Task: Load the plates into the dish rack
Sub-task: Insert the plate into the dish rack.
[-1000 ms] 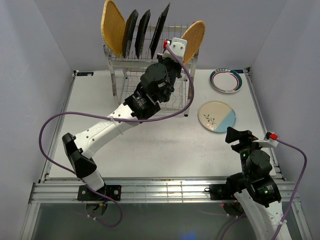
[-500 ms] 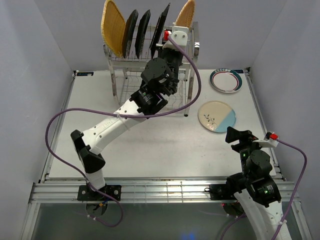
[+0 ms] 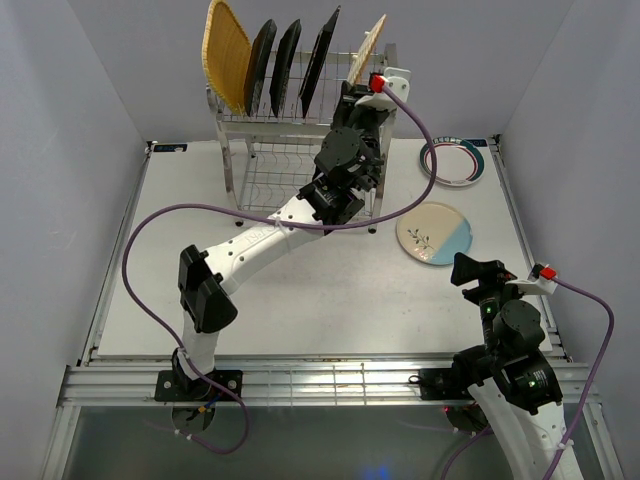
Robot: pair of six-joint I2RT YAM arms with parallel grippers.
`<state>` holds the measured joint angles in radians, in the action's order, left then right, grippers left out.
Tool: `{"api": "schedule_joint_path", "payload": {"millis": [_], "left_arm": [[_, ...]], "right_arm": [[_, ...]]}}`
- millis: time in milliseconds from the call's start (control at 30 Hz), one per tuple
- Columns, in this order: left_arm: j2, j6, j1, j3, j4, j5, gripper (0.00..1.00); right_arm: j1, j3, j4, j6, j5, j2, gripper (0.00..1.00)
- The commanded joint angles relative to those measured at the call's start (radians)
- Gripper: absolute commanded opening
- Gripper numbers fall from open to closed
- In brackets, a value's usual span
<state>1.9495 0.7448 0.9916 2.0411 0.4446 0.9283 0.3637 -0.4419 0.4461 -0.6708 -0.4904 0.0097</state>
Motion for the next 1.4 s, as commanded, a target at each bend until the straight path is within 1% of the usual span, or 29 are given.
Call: {"api": "schedule_joint_path", "payload": {"millis": [0,100,300,500,667,1100,1167,1233,1267,1300,1367], "left_arm": [[-0.035,0.071,-0.008,0.065,0.105,-0.005,0.00],[-0.005,0.100,-0.025,0.097,0.105,0.012,0.00],[0.015,0.108,-0.057,0.110,0.105,0.018,0.00],[0.078,0.142,-0.091,0.174,0.098,0.035,0.00],[0.091,0.117,-0.113,0.159,0.059,0.018,0.00],[0.134,0.012,-0.162,0.205,-0.130,0.010,0.00],[0.134,-0.033,-0.163,0.205,-0.165,0.007,0.00],[0.132,-0.079,-0.166,0.215,-0.242,-0.006,0.00],[0.126,-0.138,-0.169,0.231,-0.271,-0.016,0.00],[0.124,-0.177,-0.171,0.246,-0.350,-0.023,0.00],[0.120,-0.246,-0.177,0.274,-0.408,-0.052,0.00]], "right_arm": [[-0.003,0.002,-0.043,0.008,-0.002,-0.083,0.77],[-0.003,0.000,-0.041,0.008,-0.001,-0.085,0.77],[-0.003,0.000,-0.041,0.008,0.000,-0.083,0.77],[-0.003,-0.001,-0.043,0.008,0.000,-0.083,0.77],[-0.003,-0.003,-0.043,0.008,0.001,-0.082,0.77],[-0.003,0.000,-0.043,0.008,0.001,-0.082,0.77],[-0.003,-0.001,-0.043,0.007,0.001,-0.082,0.77],[-0.003,0.000,-0.043,0.007,0.001,-0.083,0.77],[-0.003,0.000,-0.043,0.008,0.001,-0.083,0.77],[-0.003,0.000,-0.043,0.008,0.001,-0.083,0.77],[-0.003,0.002,-0.043,0.008,0.001,-0.083,0.77]]}}
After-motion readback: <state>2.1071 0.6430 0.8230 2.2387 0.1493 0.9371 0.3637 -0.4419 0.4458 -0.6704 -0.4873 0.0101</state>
